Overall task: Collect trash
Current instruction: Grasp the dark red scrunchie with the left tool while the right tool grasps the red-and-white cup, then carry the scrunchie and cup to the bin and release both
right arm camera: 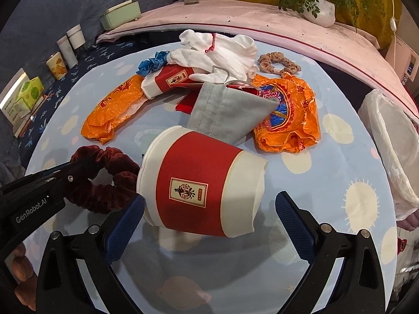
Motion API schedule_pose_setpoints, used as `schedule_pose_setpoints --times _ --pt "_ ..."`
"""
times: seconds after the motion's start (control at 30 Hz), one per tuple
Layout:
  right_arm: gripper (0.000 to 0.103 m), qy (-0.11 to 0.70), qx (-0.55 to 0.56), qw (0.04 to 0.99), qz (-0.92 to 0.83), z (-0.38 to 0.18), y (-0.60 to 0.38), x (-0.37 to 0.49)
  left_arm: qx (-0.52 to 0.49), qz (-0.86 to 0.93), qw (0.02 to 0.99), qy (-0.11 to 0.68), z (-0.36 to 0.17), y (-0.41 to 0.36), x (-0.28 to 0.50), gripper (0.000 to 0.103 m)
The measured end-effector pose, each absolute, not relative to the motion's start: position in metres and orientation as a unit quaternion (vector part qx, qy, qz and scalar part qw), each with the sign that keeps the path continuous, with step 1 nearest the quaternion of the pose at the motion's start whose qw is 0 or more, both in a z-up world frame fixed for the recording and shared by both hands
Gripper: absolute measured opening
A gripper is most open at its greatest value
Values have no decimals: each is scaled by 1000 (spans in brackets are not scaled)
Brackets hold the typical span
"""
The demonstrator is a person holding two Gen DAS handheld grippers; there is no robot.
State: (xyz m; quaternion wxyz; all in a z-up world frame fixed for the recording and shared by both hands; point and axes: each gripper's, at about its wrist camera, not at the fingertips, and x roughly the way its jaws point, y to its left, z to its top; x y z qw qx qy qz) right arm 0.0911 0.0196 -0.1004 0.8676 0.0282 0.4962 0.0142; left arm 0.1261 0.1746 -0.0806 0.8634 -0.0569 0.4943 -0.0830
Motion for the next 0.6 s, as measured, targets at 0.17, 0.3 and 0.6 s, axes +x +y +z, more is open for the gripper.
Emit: schedule_pose_setpoints --times 0.17,0.3,0.6 --pt "96 485 23 874 14 -96 29 88 -64 -73 865 493 -79 181 126 20" --pt "96 497 27 867 3 -106 32 96 -62 -70 865 493 -78 182 126 20" --pt "85 492 37 870 -7 -104 11 87 -58 -88 865 491 -73 165 119 20"
